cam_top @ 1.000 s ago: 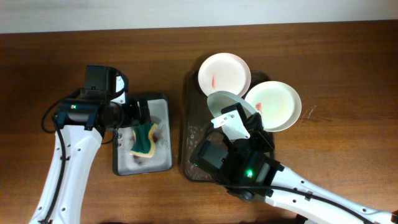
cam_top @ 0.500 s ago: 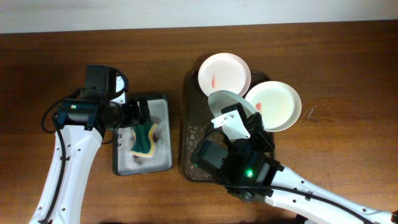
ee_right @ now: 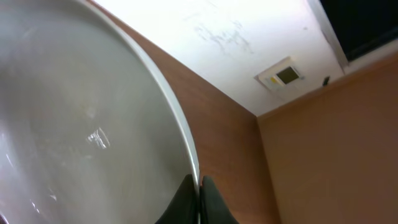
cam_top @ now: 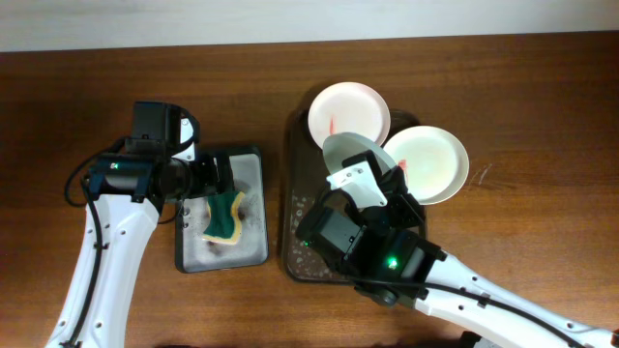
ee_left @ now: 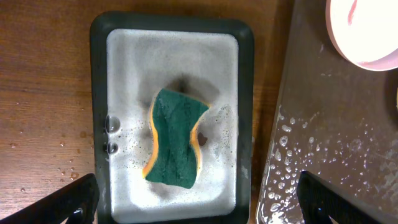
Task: Clean dirty plates on tray and stack at the side
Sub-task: 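Lift the cleaned plate with the right gripper and place it right of tray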
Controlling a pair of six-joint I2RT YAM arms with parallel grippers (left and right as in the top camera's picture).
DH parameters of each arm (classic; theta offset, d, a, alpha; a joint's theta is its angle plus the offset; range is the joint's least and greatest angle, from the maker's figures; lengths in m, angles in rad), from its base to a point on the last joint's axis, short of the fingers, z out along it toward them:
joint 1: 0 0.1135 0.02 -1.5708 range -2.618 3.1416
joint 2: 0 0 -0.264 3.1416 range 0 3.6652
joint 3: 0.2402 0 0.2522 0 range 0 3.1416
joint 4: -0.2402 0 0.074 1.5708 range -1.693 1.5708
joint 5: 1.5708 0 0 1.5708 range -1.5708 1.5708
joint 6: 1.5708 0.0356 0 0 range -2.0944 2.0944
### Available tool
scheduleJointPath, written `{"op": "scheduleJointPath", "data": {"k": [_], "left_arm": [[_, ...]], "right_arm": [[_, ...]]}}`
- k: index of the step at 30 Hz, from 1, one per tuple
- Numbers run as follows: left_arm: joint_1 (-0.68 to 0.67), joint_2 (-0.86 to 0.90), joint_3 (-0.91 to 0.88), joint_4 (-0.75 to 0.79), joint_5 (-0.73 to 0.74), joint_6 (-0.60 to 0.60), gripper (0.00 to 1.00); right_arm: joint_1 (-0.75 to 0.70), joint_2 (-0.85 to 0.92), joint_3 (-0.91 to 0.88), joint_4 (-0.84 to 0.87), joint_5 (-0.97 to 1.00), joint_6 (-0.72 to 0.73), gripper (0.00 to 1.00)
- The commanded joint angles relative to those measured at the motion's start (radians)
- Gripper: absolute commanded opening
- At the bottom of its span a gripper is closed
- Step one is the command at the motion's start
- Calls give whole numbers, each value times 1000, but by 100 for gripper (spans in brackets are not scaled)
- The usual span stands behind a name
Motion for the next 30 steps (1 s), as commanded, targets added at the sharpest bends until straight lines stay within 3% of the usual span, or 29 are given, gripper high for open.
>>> {"op": "scheduleJointPath", "data": {"k": [1,2,4,6,7,12,16,18,21,25,30], "left_arm": [[2,-9,14,4,11,5,99],[2,-9,14,4,11,5,99],[2,-9,14,4,11,5,99],[2,-9,14,4,11,5,99],[2,-9,14,4,11,5,100],[2,-9,14,4,11,5,99],[2,-9,14,4,11,5,99],[2,-9,14,4,11,5,99],[2,-9,14,4,11,5,99],[2,-9,14,4,11,5,99],[2,-9,14,4,11,5,100]], "right_arm": [[-10,-20,29,-42,81,32,4],[-18,-22,31,-23,36,104,4],[-10,-21,32,-1,-144,-32,4],[-34,-20,32,-56,-58,102,4],[-57,-22,32,-54,-114,187,4],[-249,-23,34,-35,-588,210,4],[-507,-55,72,-43,-892,201,4],[-720,-87,98,-41,-1151,137,4],[-1032,-96,103,-38,-1373,114,4],[-1448,-22,103,-34,-1451,126,4],[-1729,147,103,-30,-1447,126,4]]}}
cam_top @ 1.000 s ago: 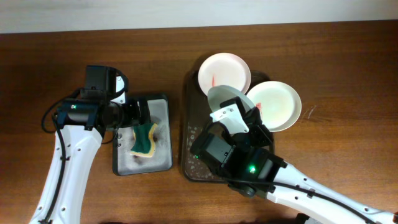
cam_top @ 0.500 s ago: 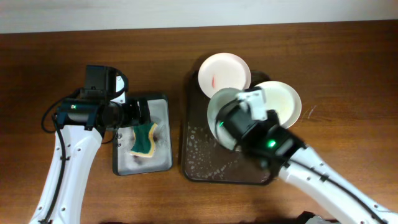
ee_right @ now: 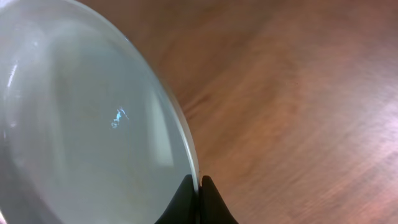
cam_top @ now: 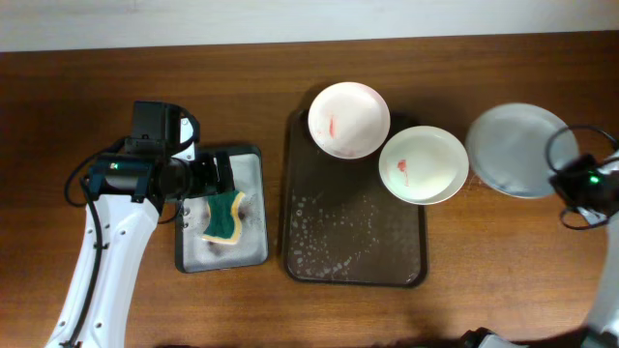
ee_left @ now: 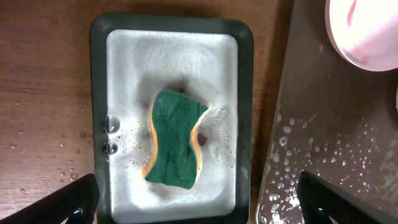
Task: Clean dirty plates on tray and stack at the side
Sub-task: 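Lift the cleaned plate with the right gripper and place it right of tray, then grasp the middle white plate with the right gripper and pull it down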
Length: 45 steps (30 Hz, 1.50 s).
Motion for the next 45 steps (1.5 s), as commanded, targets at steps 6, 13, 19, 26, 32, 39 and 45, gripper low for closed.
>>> {"op": "scheduleJointPath", "data": {"k": [6,13,19,26,32,39,45], "left_arm": [[2,-9,14,1,11,5,100],[2,-9,14,1,11,5,99],[2,-9,14,1,11,5,99],[2,-9,14,1,11,5,99],[2,-9,14,1,11,5,99],[2,-9,14,1,11,5,99],[2,-9,14,1,11,5,99]], "right_arm": [[-206,332,13,0,68,-3,4],[-136,344,13,3,-61,-108,42],[163,225,13,34,-206,-312,80],[468,317,13,203,243,-295,77],[475,445,13,263,262,-292,48],[473,451,13,144,229,-246,4],[533,293,13,-1,101,-247,4]]}}
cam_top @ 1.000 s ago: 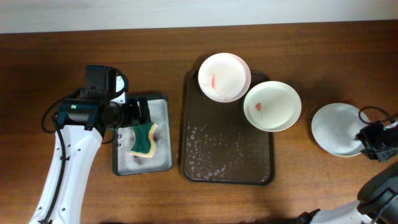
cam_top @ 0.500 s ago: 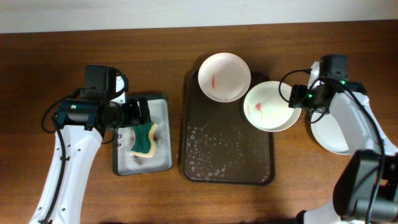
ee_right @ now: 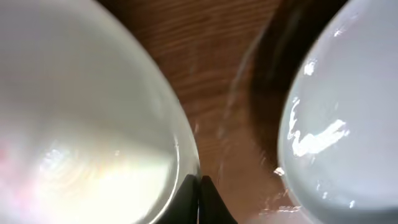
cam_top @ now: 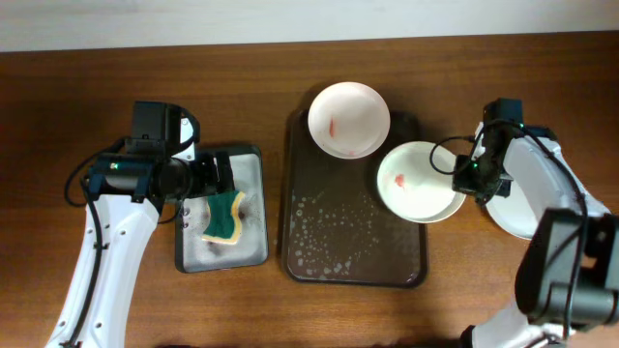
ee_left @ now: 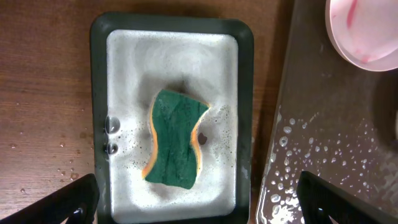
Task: Clean dirty plates on tray and stack at the side
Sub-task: 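Grasp the middle white plate with the right gripper and pull it down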
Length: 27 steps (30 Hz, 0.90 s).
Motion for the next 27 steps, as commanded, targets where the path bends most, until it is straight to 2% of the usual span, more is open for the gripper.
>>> {"op": "scheduleJointPath", "data": {"k": [1,6,10,13,15,17,18,22,25,27], "left_arm": [[2,-9,14,2,11,5,99],[2,-9,14,2,11,5,100],[2,-9,14,2,11,5,99],[2,-9,14,2,11,5,100],[2,-9,14,2,11,5,100],[2,-9,14,2,11,5,100],[2,-9,14,2,11,5,99],[2,-9,14,2,15,5,99],[2,-9,14,-13,83,5,99],[2,-6,13,11,71,6,100]], "right_arm": [[76,-140,8,-61,-135,11,4],[252,-164,1,-178,-209,27,4],[414,-164,-4,-205,-164,147,4],[446,-164,-5,-205,-39,282,4],[430,-164,-5,-203,-34,281,6],[397,-164,-5,-194,-36,249,27],[376,-164,-5,-185,-47,208,31],[301,-164,-5,-177,-292,-21,39],[294,-164,-5,-175,-298,-20,40],[295,-164,-5,-177,-298,-20,40]]}}
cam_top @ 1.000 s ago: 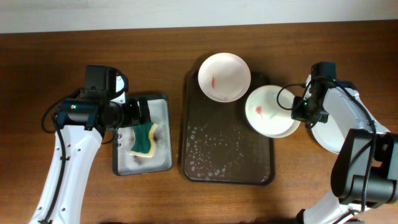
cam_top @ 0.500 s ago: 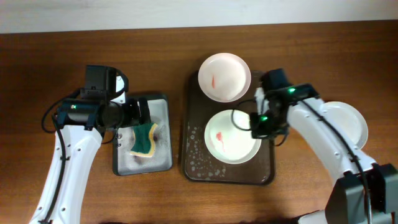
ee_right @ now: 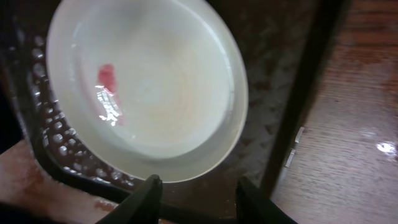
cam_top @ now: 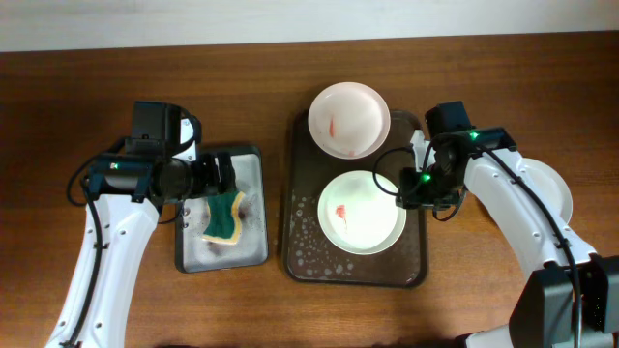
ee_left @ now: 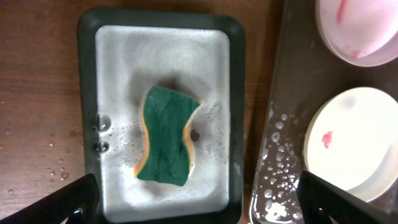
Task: Clean dirty plates on tray and stack at the side
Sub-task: 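Grasp the middle white plate with the right gripper and pull it down, then grasp the sponge again with the left gripper and lift it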
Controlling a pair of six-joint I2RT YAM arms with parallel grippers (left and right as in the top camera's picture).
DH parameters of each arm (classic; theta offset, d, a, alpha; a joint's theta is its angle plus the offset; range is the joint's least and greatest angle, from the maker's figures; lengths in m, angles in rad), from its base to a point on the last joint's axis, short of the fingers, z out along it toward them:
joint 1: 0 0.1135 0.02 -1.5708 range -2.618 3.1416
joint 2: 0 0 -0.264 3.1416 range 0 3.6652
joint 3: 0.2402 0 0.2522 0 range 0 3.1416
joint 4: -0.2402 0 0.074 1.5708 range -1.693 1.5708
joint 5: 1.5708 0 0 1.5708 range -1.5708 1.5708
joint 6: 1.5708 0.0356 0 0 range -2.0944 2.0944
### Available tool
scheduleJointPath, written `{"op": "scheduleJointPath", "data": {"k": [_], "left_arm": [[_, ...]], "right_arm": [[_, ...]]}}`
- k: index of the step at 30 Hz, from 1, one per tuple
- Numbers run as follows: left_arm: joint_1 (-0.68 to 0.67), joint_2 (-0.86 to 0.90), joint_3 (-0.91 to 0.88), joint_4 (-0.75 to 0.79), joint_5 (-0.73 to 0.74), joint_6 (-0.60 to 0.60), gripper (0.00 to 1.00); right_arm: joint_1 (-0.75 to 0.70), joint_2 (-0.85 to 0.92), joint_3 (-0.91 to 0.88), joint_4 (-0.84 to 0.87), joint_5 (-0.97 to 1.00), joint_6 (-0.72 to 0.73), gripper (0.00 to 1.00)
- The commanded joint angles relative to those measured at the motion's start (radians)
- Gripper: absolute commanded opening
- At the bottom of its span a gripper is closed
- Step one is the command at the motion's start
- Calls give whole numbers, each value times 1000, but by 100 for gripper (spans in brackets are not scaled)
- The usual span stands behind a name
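A white plate with a red stain (cam_top: 361, 213) lies flat in the middle of the dark tray (cam_top: 305, 261); the right wrist view shows it (ee_right: 146, 93) close up. A second stained plate (cam_top: 349, 119) sits at the tray's far end. My right gripper (cam_top: 414, 189) is open at the first plate's right rim, its fingers (ee_right: 148, 198) just off the edge. My left gripper (cam_top: 215, 178) hangs open above the green sponge (ee_left: 166, 135) in the small soapy tray (ee_left: 233, 93). A clean plate (cam_top: 556, 198) lies on the table at the right, partly under my right arm.
Water drops and foam (cam_top: 314, 227) cover the dark tray's left part. Bare wooden table (cam_top: 484, 300) surrounds both trays. The soapy tray (cam_top: 253, 249) stands just left of the dark tray.
The stained plate was at the tray's right edge with my right gripper shut on its rim. It now lies in the tray's middle and the gripper is open beside it. The left wrist view has shifted slightly.
My right gripper first held a clean plate over the tray, then over the table at the right. Later that plate lay on the table and the gripper was shut on a stained plate's rim. That plate now lies released in the tray's middle. The left gripper stayed open above the sponge.
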Motion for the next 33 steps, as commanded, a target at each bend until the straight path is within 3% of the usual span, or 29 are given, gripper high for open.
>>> {"op": "scheduleJointPath", "data": {"k": [1,2,3,4,10,13,15,19,23,26,30,33], "left_arm": [[2,-3,6,20,23,6,100],[2,5,-2,21,5,6,97],[2,22,-24,21,-25,5,84],[2,35,-43,25,-34,5,77],[-5,164,-237,137,-33,-6,58],[-5,226,-313,231,-33,-6,55],[-5,274,-358,297,-33,-6,45],[-5,345,-397,365,-34,-6,0],[-5,348,-354,337,-29,-6,0],[-5,348,-199,189,-26,-6,0],[-5,348,-59,114,-31,-6,42],[-5,356,-65,129,-100,-6,49]], "right_arm": [[-1,-1,-5,-2,-43,-39,40],[-1,-1,-5,-3,-43,-39,40],[-1,-1,-5,-5,-43,-39,40],[-1,-1,-5,-5,-43,-39,40],[-1,-1,-5,-5,-43,-39,40],[-1,-1,-5,-6,-43,-39,40],[-1,-1,-5,-6,-43,-39,40],[-1,-1,-5,-6,-43,-36,40],[-1,-1,-5,-14,-43,-36,40],[-1,-1,-5,-26,-43,-36,40],[-1,-1,-5,-27,-43,-36,40],[-1,-1,-5,-27,-43,-36,40]]}}
